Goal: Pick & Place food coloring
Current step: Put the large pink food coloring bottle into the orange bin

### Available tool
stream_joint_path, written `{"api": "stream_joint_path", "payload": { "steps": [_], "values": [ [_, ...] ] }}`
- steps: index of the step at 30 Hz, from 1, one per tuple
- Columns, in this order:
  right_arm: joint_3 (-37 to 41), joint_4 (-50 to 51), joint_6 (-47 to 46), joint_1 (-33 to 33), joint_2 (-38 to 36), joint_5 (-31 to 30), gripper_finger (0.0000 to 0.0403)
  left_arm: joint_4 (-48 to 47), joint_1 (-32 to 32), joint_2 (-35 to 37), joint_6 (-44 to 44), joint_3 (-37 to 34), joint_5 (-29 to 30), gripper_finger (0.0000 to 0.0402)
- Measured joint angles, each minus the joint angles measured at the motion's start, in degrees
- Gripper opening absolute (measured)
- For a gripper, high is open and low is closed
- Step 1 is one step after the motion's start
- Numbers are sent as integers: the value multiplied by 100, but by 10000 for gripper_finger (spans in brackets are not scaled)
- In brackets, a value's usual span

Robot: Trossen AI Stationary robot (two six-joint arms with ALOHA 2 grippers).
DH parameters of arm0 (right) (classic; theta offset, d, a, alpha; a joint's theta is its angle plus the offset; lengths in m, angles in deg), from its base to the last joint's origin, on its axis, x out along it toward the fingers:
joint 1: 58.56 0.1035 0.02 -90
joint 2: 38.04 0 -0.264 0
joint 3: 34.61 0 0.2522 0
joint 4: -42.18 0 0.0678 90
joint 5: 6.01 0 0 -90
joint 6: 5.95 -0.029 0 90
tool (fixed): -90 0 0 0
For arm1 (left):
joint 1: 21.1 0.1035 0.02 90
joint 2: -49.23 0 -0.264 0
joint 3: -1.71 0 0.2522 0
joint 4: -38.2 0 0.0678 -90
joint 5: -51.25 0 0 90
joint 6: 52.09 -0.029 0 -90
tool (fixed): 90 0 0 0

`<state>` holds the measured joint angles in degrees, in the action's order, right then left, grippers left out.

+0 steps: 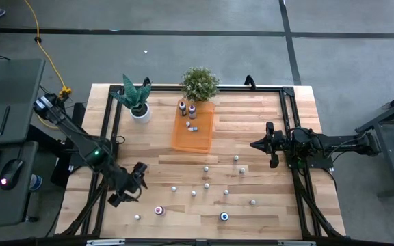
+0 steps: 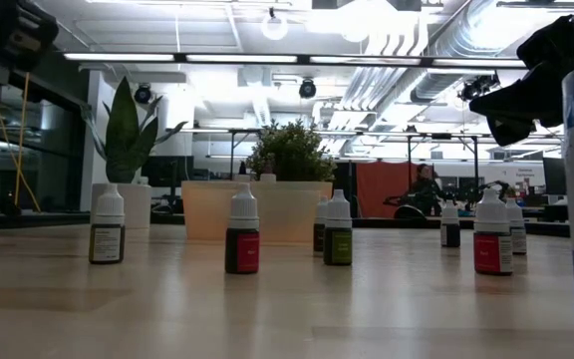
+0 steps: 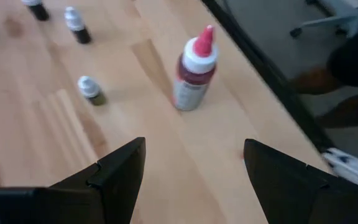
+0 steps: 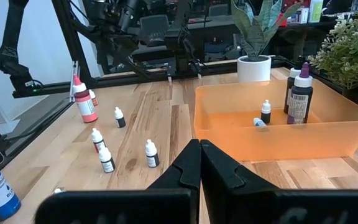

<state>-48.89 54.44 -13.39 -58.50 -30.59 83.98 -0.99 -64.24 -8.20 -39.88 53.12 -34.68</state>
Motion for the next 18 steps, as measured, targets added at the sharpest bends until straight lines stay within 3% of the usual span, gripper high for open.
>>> {"api": "stream_joint_path", "payload": {
  "steps": [5, 18],
  "values": [
    [1, -2, 0, -1, 2, 0, 0, 472, -42, -282, -215, 2, 231, 268],
    [1, -1, 0, 0, 4, -2, 0, 1946, -40, -1218, -1019, 4, -91, 268]
  ]
}}
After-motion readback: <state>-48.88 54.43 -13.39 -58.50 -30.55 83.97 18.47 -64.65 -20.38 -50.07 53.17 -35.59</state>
